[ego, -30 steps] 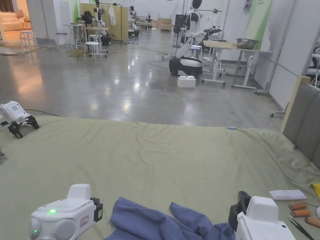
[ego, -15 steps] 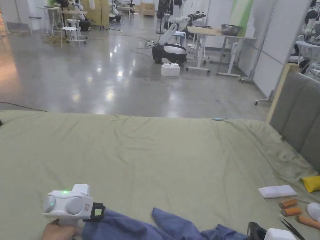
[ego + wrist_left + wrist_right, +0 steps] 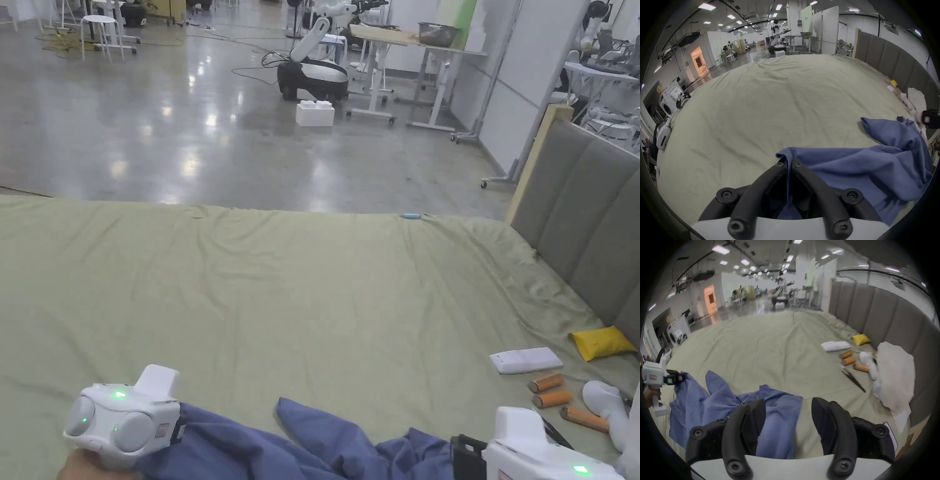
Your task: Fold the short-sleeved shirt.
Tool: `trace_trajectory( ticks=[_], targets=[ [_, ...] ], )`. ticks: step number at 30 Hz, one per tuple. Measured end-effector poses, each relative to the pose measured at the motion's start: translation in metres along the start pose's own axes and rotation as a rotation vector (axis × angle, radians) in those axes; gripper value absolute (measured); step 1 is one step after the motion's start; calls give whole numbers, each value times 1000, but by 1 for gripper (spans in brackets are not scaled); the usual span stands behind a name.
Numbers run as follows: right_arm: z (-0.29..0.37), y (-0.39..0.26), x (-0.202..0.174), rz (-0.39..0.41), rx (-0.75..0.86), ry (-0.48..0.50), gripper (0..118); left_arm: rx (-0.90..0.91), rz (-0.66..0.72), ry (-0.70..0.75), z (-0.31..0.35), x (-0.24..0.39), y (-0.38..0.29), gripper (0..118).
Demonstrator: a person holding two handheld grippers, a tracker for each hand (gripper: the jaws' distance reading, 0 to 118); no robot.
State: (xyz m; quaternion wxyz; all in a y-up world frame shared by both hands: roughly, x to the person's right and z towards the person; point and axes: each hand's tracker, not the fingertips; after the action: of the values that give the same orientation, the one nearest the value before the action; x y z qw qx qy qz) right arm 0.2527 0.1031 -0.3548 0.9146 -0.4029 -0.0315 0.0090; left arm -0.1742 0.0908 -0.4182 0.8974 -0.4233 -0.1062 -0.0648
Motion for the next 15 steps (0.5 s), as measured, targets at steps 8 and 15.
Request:
trace_trajectory(
  ticks=[8, 15],
  targets=[
    [-48, -1, -13, 34, -243, 66, 27, 155, 80, -7, 60, -26, -27, 1],
    [-23, -2, -28, 79, -35, 73, 9, 234, 119, 8, 85, -50, -35, 0]
  ],
)
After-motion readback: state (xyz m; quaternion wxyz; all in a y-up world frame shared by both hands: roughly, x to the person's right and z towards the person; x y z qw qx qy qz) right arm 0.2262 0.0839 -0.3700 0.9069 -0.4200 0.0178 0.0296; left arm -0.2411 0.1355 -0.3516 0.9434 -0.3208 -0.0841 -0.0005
